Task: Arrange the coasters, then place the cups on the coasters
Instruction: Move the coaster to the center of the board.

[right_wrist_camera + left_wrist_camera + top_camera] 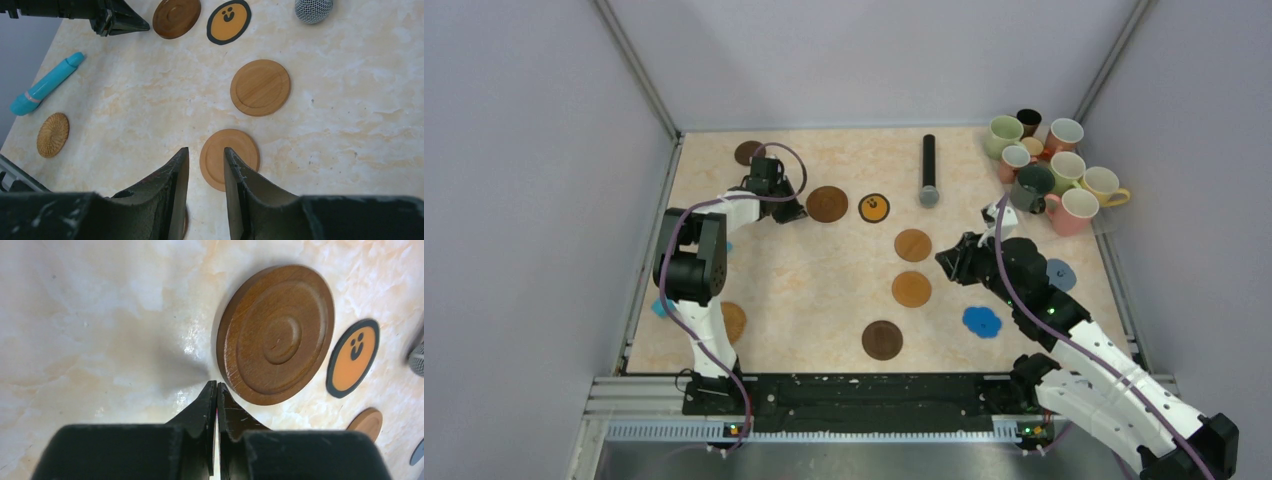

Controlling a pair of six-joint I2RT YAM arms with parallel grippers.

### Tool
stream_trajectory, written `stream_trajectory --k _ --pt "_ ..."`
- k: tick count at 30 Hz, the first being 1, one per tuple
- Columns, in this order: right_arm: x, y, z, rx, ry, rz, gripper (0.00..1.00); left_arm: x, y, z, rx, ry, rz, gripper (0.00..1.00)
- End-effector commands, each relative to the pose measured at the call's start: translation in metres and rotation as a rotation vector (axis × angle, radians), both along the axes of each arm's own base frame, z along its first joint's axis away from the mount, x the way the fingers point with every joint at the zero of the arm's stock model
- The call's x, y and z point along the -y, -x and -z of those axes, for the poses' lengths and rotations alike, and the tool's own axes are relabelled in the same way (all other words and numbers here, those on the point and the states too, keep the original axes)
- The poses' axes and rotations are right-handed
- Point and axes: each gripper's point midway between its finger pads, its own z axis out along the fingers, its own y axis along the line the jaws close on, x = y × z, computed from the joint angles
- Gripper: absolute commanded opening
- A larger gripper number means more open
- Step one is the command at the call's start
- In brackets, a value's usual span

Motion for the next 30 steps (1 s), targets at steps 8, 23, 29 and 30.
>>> stream_trajectory --k 8,23,29,30 --pt "0.002 0.001 -0.009 0.018 -0.009 0.009 0.32 0.034 -0.051 -0.061 0.199 0.166 0.06 0.06" --pt "0.001 0.003 -0.01 0.013 -0.016 0.003 0.32 0.043 -0.034 -0.014 0.083 0.169 0.112 0.06" --pt "0.001 0.002 -0.008 0.012 -0.02 0.006 0.32 0.049 -0.021 -0.011 0.052 0.172 0.143 0.06" --pt "0.0 0.002 -0.008 0.013 -0.02 0.004 0.32 0.05 -0.019 -0.011 0.051 0.167 0.148 0.06"
